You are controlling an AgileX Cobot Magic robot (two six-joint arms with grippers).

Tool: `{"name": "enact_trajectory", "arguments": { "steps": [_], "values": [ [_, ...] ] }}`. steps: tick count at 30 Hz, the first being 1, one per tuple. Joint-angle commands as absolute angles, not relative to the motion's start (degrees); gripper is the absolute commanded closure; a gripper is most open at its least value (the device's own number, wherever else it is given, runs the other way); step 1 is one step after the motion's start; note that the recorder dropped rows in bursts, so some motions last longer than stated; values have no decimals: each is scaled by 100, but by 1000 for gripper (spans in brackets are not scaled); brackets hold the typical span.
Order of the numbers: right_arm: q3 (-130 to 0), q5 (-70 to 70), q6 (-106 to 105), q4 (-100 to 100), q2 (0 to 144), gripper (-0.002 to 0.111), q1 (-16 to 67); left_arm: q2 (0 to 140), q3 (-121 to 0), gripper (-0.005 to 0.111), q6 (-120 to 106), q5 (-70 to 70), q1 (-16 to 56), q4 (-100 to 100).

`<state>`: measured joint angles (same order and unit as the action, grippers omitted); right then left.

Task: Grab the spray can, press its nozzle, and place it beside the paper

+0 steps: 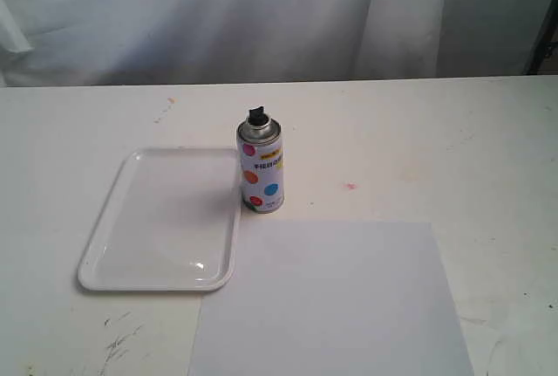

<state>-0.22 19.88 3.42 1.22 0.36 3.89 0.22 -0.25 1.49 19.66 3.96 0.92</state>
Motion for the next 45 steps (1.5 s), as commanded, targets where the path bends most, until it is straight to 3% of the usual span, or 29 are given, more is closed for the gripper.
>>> {"name": "enact_trajectory", "arguments": {
  "steps": [1, 12, 22, 36, 45],
  "values": [
    [0, 1984, 344, 139, 0, 108, 351, 0, 0, 107, 146, 1903, 381, 89],
    [0, 1984, 344, 139, 0, 108, 351, 0, 0, 107, 88, 1808, 381, -160],
    [0, 1984, 344, 139, 0, 108, 351, 0, 0, 107, 128, -74, 381, -160],
    [0, 1984, 344, 139, 0, 108, 351, 0, 0, 107, 265, -304, 381, 0],
    [0, 1984, 344, 139, 0, 108, 351, 383, -1299, 107, 275, -225, 381, 55]
  ]
}}
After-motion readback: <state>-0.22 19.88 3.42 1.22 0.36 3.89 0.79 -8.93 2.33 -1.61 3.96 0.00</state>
